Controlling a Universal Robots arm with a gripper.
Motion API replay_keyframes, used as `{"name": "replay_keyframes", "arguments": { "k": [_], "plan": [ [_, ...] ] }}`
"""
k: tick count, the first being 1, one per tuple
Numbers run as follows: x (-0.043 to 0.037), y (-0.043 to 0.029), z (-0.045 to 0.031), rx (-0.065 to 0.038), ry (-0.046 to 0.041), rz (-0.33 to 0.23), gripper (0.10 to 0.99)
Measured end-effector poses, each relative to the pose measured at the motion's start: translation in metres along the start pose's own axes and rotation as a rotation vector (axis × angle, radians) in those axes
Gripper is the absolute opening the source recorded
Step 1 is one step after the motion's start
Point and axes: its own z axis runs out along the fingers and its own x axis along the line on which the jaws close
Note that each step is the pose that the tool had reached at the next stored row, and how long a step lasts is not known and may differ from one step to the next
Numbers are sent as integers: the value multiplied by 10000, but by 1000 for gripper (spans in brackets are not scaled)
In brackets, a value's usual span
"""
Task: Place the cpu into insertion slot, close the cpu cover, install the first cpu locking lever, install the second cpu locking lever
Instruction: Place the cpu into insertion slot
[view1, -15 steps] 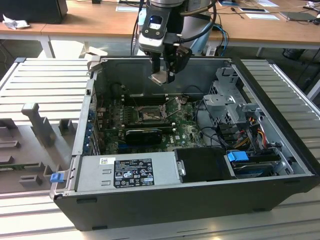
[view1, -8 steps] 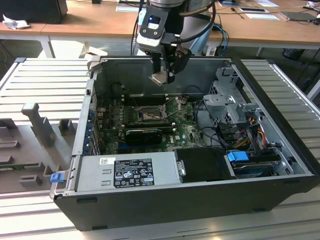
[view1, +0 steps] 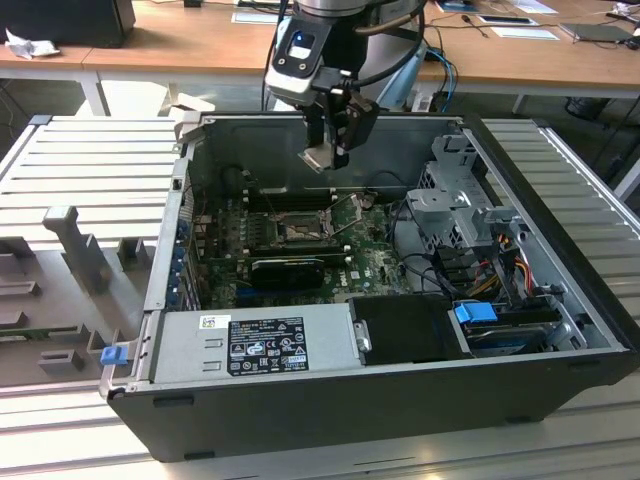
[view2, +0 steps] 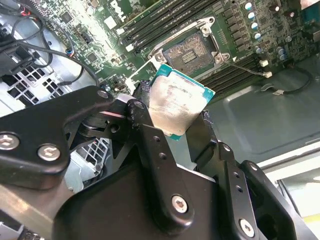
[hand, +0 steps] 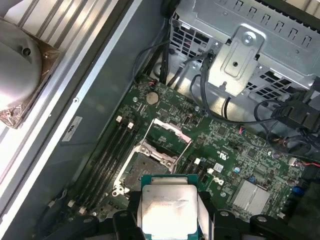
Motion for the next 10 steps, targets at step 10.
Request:
{"name": "replay_keyframes", "arguments": {
  "k": [10],
  "plan": [
    [0, -3, 28, -2, -53, 642, 529]
  ]
}}
